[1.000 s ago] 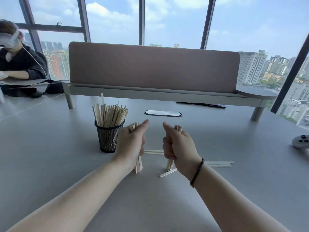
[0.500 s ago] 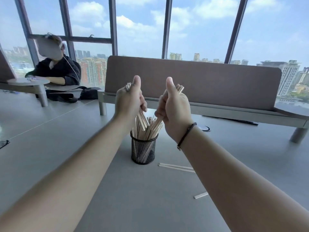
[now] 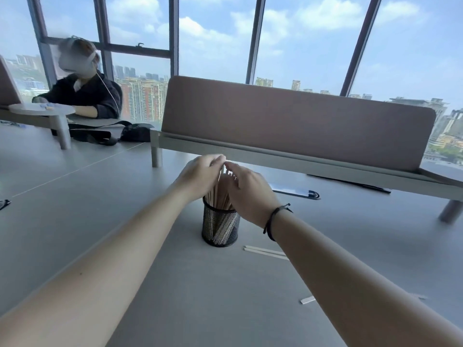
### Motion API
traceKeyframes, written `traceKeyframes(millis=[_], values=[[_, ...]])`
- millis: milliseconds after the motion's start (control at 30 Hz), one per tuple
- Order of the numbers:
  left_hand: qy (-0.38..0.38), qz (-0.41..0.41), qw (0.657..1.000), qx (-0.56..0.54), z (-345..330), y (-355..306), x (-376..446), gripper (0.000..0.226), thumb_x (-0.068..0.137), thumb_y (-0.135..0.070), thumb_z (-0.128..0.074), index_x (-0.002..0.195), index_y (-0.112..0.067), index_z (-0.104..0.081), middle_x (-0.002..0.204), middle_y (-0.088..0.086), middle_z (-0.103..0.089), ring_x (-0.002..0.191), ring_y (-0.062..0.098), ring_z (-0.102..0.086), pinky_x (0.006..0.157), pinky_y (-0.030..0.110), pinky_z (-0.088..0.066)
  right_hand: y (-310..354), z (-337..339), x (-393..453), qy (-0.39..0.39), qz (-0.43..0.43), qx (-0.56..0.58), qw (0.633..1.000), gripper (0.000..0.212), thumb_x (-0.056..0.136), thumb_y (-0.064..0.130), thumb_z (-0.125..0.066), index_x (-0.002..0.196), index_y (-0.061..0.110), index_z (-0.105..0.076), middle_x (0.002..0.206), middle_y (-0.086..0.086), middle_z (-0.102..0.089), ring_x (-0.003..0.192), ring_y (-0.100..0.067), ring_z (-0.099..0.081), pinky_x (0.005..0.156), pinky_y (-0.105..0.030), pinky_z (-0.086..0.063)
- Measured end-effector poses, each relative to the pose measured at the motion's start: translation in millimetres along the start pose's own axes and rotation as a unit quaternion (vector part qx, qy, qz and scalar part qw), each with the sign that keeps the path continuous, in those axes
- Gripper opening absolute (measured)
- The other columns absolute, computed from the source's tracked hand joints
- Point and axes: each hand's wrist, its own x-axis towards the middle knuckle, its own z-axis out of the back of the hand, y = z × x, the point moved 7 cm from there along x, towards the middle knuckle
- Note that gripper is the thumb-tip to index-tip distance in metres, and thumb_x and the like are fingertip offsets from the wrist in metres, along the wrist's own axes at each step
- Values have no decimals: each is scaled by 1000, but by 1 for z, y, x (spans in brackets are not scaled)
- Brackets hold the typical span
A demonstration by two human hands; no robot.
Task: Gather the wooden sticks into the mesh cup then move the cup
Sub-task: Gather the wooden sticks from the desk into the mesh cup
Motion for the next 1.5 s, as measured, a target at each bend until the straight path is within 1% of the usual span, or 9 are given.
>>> traceKeyframes(millis=[267, 433, 600, 800, 1033, 1133, 1267, 1367, 1500], values=[[12, 3, 998, 65, -8, 2, -4, 35, 96, -21, -44, 63, -12, -55, 61, -1, -55, 64, 19, -47, 55, 30, -35, -1, -7, -15, 63, 85, -226, 968, 64, 100, 51, -34, 152, 14, -27, 153, -4, -43, 148, -25, -24, 121, -48, -11], [-63, -50, 992, 92, 1, -24, -15, 43, 98, -49, -46, 136, -32, -56, 140, -4, -60, 131, 20, -52, 106, 40, -43, -11, 29, -28, 12, 10, -15, 1000, 71, 94, 60, -44, 152, 23, -28, 151, -1, -44, 142, -20, -35, 115, -40, -27], [35, -52, 973, 224, -21, -35, -9, 61, 97, -56, -39, 150, -26, -40, 159, -12, -34, 145, 14, -32, 113, 38, -30, -72, 47, -81, 25, -64, -7, 998, 60, 92, 59, -50, 143, 29, -45, 147, 7, -49, 136, -14, -44, 110, -35, -37], [22, -30, 975, 217, -22, -32, -7, 66, 92, -65, -38, 69, -10, -65, 65, 3, -63, 82, 32, -64, 67, 34, -46, -169, 75, -180, 130, -175, -182, 959, 76, 82, 80, -30, 145, 37, -40, 155, 8, -37, 147, -12, -26, 120, -38, -16], [-183, -267, 936, 139, -36, -113, -61, 44, 99, -46, -42, 111, -14, -71, 127, 6, -67, 123, 24, -57, 97, 39, -47, -184, 72, -192, 151, -219, -167, 949, 69, 94, 69, -30, 148, 26, -34, 157, 5, -33, 147, -13, -22, 116, -35, -17], [-6, -366, 906, 215, -108, -134, -115, 65, 93, -64, -43, 130, -14, -63, 137, 4, -61, 127, 25, -55, 108, 40, -42, -178, 65, -183, 113, -220, -91, 965, 66, 99, 58, -37, 151, 19, -29, 159, 0, -32, 147, -19, -26, 117, -32, -20], [292, -126, 873, 369, -179, -71, -145, 123, 66, -98, -30, 158, -23, 2, 167, -6, -2, 152, 21, -11, 121, 38, -12, -176, 65, -184, 19, -254, 229, 939, 56, 99, 42, -53, 150, 27, -36, 153, 7, -39, 145, -10, -32, 119, -31, -24], [307, -74, 891, 326, -178, -53, -140, 130, 61, -98, -40, 158, -25, 6, 167, -8, 0, 153, 14, -8, 121, 34, -15, -180, 71, -187, -44, -272, 420, 865, 46, 95, 40, -60, 140, 38, -49, 146, 10, -50, 135, -2, -43, 116, -30, -30], [250, -89, 936, 231, -167, -48, -131, 91, 76, -80, -53, 152, -36, -30, 158, -12, -35, 144, 5, -33, 114, 26, -30, -195, 94, -186, -76, -268, 210, 937, 45, 102, 41, -45, 145, 27, -45, 144, 8, -50, 135, -7, -43, 110, -26, -31]])
